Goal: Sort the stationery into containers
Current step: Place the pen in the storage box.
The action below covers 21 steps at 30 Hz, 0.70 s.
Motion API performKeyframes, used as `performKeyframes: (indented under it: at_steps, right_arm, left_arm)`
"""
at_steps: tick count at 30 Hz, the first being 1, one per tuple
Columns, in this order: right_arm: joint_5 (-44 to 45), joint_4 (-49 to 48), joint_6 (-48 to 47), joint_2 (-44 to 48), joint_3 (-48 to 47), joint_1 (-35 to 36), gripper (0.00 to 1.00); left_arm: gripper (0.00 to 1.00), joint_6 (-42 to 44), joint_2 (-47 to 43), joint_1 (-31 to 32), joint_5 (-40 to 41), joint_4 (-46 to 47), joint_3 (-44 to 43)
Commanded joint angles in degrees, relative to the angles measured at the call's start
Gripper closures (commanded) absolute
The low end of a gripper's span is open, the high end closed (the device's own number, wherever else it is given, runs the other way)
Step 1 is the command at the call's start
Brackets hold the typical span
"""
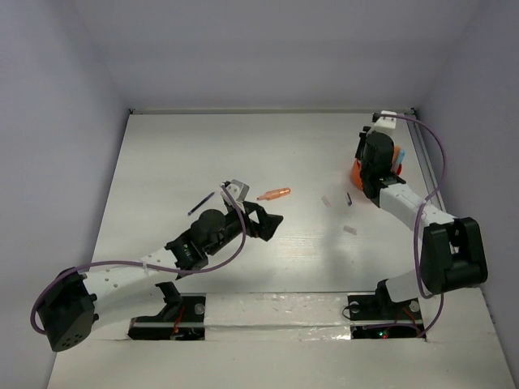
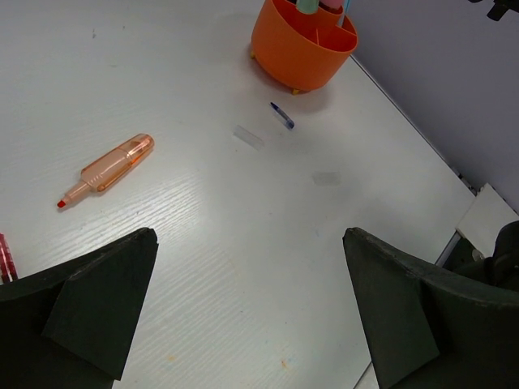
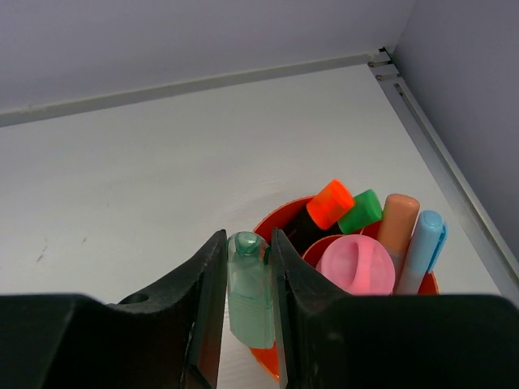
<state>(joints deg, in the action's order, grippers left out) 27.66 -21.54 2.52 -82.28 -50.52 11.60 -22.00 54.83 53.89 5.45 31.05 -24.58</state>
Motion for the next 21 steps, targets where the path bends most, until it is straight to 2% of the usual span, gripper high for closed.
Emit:
performKeyframes:
  at_steps: [1, 11, 21]
  right_arm:
    - [1.6, -4.2, -0.8, -0.5, -1.9, -0.4, 1.0]
    - [7.2, -1.1, 2.7, 6.6, 3.0, -1.6, 1.0]
    - [10.7, 0.9, 11.0, 8.5, 7.7, -7.7, 1.0]
  left_arm:
    - [0.01, -0.1, -0.1, -0.1, 0.3, 3.1, -2.9]
    - [0.01, -0.7, 0.5, -0.1, -1.3, 3.9, -2.7]
    - [0.01, -0.9, 0.0, -0.1, -2.5, 4.0, -2.5]
